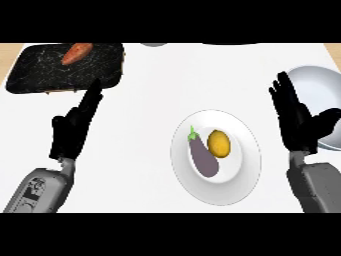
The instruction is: Pick the lemon from the plate and place it in the bowl
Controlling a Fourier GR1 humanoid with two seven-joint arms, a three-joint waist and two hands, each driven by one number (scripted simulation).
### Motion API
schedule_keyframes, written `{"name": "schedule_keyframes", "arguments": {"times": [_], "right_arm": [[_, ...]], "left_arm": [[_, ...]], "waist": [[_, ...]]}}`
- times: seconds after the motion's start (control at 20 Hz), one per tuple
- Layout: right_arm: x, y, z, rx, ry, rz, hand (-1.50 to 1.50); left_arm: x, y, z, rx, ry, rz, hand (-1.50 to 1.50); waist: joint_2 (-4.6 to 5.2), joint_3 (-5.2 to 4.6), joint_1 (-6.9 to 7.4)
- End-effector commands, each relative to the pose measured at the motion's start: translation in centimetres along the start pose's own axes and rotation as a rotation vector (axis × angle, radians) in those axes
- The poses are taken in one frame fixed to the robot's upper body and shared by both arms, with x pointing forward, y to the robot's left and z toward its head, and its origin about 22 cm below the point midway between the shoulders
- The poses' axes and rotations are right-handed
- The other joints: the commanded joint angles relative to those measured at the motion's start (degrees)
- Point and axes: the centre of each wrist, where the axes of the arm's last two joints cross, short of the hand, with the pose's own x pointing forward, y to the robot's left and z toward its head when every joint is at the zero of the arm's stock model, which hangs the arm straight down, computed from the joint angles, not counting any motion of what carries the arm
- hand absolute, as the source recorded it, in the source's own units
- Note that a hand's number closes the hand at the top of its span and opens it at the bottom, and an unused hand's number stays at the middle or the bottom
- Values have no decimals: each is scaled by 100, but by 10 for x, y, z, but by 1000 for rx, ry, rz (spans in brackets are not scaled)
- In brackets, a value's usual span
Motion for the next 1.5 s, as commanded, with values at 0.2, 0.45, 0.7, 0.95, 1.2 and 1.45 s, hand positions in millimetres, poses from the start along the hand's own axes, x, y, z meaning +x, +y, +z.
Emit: {"name": "schedule_keyframes", "arguments": {"times": [0.2,0.45,0.7,0.95,1.2,1.45], "right_arm": [[81,-18,-3,110,-418,287,150],[-2,-62,37,-266,31,690,-150],[-15,-8,115,-205,-53,772,-150],[17,24,158,-279,-5,808,-150],[66,31,134,-290,32,869,-150],[128,32,104,-243,48,909,-150]], "left_arm": [[-7,74,9,214,-17,-74,0],[-11,74,11,258,19,-33,0],[-17,97,33,274,25,-27,0],[-11,92,26,248,12,-26,0],[-1,73,25,235,8,-5,0],[3,82,30,222,1,-7,0]], "waist": [[-152,-41,172],[-195,-84,-177],[-187,-61,-53],[-109,-50,-19],[-73,-30,127],[-66,-30,182]]}}
